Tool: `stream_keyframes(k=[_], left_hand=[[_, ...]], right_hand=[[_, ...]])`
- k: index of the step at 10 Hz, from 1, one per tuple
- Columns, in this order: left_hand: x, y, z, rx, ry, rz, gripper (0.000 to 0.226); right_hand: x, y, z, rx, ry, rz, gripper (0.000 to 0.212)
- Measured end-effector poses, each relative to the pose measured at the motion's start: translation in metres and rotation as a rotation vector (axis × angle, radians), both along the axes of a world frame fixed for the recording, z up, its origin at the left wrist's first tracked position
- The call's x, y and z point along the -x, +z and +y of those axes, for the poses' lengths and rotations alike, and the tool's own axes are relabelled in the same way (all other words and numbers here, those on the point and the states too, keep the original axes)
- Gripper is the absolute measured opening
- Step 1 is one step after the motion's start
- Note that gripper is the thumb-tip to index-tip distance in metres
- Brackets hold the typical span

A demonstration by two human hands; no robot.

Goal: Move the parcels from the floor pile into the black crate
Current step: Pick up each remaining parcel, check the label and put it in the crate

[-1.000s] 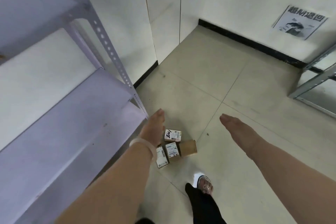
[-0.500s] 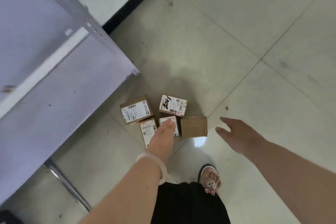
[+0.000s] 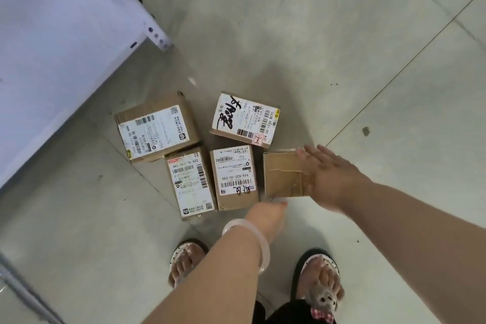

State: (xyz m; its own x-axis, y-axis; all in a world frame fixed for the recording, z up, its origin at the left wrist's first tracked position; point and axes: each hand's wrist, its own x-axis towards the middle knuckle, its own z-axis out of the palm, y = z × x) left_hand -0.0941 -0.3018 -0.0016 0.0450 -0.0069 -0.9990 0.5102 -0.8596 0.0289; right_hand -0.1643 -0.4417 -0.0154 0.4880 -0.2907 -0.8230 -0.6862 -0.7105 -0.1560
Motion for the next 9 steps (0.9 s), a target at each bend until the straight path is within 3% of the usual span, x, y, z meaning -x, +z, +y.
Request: stream_keyframes(k=[1, 2, 3, 4, 5, 7, 9], left_hand=[[0.01, -0.021, -0.004, 0.034, 0.303, -0.022, 0.046], [0.023, -0.025, 0.001, 0.078, 0.46, -0.006, 0.054], [0.025, -0.011, 0.0, 0.132, 0.529, 0.009, 0.05], [0.011, 0.024, -0.008, 0.168, 0.613, -0.073, 0.011], [-0.014, 0.074, -0.02, 0.276, 0.714, -0.126, 0.022], [-0.08, 0.215, -0.052, 0.549, 0.676, -0.161, 0.047], [-0.128, 0.396, -0.048, 0.745, 0.476, -0.272, 0.052]], right_hand=[[0.015, -0.008, 0.006, 0.063, -0.039, -0.02, 0.07], [0.025, -0.006, 0.012, -0.064, -0.347, 0.071, 0.063], [0.035, 0.007, 0.019, -0.141, -0.773, -0.047, 0.042], [0.038, 0.045, 0.014, -0.138, -1.231, -0.239, 0.017], [0.024, 0.098, -0.002, -0.22, -1.529, -0.438, 0.031], [-0.028, 0.247, -0.031, -0.367, -1.444, -0.75, 0.039], [-0.067, 0.427, -0.036, -0.381, -1.346, -0.918, 0.034]])
